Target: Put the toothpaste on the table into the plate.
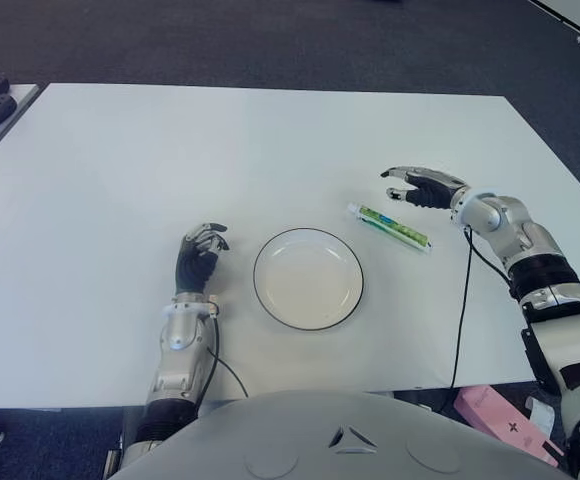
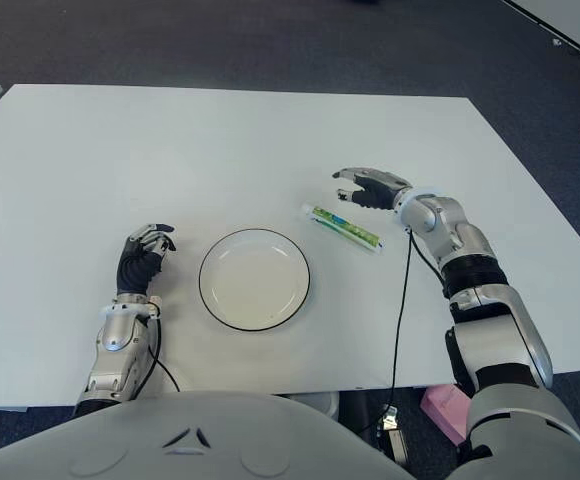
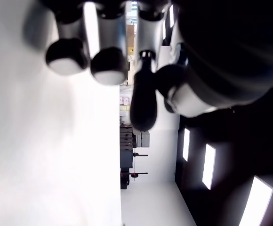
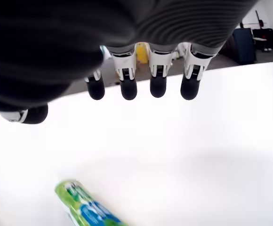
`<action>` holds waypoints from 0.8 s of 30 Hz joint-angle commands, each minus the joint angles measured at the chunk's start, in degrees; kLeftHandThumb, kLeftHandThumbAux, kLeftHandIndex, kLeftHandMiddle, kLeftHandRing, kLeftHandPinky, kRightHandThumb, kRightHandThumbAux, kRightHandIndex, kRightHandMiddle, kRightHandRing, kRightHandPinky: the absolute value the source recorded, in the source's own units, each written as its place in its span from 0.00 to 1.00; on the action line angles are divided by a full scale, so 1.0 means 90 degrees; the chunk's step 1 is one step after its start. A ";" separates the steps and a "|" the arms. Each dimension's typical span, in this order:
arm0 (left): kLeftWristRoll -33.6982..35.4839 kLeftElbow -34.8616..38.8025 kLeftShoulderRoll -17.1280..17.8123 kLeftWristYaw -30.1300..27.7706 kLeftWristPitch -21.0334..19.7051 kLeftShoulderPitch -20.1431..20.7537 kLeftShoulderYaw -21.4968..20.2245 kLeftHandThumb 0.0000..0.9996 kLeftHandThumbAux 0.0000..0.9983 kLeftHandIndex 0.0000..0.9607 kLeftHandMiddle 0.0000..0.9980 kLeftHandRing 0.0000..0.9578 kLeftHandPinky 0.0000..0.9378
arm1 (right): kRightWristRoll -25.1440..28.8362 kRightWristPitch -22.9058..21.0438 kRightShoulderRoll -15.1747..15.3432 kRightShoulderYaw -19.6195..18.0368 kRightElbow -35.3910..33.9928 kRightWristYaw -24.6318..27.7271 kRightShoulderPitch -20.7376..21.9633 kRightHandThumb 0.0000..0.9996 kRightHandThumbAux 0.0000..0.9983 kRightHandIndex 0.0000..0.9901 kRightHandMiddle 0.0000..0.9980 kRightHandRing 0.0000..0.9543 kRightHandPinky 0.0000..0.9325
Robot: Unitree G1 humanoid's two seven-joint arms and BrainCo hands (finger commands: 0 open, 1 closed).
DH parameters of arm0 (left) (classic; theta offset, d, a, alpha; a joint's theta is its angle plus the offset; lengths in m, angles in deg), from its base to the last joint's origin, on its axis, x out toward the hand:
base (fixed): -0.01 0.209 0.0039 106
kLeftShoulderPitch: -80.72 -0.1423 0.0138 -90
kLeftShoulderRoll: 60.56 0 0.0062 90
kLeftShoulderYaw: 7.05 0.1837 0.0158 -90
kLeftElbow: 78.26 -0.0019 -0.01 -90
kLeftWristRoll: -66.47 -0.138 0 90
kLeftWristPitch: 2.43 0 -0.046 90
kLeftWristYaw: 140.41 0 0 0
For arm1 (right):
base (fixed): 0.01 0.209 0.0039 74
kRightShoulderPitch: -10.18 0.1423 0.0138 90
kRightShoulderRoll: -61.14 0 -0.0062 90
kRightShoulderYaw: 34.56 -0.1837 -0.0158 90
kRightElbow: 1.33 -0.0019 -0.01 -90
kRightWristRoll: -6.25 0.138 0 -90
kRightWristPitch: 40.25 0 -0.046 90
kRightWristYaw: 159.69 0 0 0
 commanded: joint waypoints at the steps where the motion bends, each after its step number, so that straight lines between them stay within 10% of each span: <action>1: 0.0015 -0.0375 -0.0058 0.0059 0.0003 -0.0142 -0.0044 0.70 0.72 0.46 0.89 0.93 0.94 | -0.0433 0.0222 0.0052 0.0420 0.0419 -0.0004 0.0307 0.58 0.11 0.00 0.00 0.00 0.00; 24: -0.0198 -0.0584 -0.0166 0.0414 0.0350 -0.0120 -0.0060 0.70 0.72 0.46 0.88 0.92 0.92 | -0.1545 -0.0014 -0.0476 0.1703 0.1364 -0.0615 0.0559 0.59 0.11 0.00 0.00 0.00 0.00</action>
